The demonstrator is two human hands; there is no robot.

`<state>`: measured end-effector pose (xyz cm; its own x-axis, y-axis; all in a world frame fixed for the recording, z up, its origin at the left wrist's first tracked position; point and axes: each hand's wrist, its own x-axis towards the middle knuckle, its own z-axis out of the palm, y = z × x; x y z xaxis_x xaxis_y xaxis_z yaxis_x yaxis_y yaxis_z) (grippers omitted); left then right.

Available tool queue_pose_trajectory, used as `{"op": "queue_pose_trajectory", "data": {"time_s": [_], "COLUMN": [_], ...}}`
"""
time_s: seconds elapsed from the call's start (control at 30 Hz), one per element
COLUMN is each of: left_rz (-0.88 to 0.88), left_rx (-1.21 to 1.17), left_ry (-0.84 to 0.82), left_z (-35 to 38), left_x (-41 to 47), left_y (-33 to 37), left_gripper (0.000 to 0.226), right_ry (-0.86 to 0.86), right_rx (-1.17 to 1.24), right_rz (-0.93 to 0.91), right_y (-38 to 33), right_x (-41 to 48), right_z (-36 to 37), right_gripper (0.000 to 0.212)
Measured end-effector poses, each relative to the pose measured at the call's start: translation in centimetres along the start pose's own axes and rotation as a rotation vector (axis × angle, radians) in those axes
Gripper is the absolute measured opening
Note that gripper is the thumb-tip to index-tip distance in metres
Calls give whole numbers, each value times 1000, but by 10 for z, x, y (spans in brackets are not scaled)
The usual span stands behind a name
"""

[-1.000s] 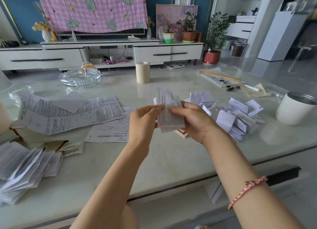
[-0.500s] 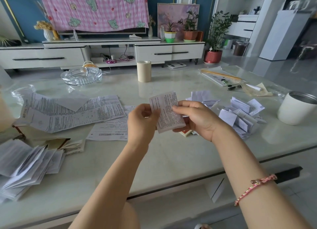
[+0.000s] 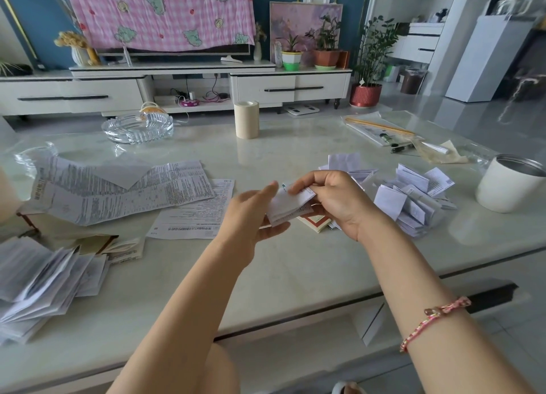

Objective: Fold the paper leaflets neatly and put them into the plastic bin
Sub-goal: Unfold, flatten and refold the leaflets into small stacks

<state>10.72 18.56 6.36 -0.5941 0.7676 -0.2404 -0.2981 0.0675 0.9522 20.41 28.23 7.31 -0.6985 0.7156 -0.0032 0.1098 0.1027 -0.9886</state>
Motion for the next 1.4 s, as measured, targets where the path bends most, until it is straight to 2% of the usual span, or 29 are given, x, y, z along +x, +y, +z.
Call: {"op": "queue_pose_trajectory", "data": {"time_s": [0.17, 0.27, 0.33, 0.43, 0.5, 0.63, 0.77, 0.83, 0.9, 1.0, 1.1, 1.23, 1.4], "left_rz": [225, 283, 284, 270, 256, 221, 188, 223, 271, 306, 204, 45, 28], "left_rx": [234, 270, 256, 229, 209, 215, 269, 397, 638, 972, 1204, 1290, 1323], "left_ry": [89, 102, 119, 153, 172, 206, 269, 364, 499, 661, 703, 627, 520], "left_z": [1, 1, 1, -3, -7, -14, -26, -37, -50, -70, -86, -96, -97], "left_x": [1, 3, 5, 8, 10, 18, 30, 40, 50, 62, 71, 79, 87], "left_y": [-7, -9, -9, -9, -9, -10, -17, -22, -28, -34, -38, -44, -41], "left_gripper": [9, 8, 9, 13, 15, 17, 15, 16, 23, 31, 35, 42, 55], "right_ry": [-37, -30, 104, 453, 538, 427, 292, 333, 365, 360, 351, 325, 238], "right_rx": [-21, -102, -189, -362, -453, -685, -1095, -1248, -1332, -1309, -1175, -978, -821], "right_rz": [41, 21, -34, -143, -157, -85, 1, -4, -15, -21, -88, -161, -222], "right_y": [-2, -2, 3, 16, 25, 50, 69, 68, 67, 63, 51, 37, 32], "right_x": [0, 0, 4, 15, 19, 21, 18, 18, 18, 20, 22, 29, 34], "right_z": [-4, -6, -8, -20, -27, -19, -2, 4, 5, 8, 24, 53, 81], "right_gripper": [37, 31, 31, 25, 22, 20, 24, 29, 30, 29, 26, 20, 18]}}
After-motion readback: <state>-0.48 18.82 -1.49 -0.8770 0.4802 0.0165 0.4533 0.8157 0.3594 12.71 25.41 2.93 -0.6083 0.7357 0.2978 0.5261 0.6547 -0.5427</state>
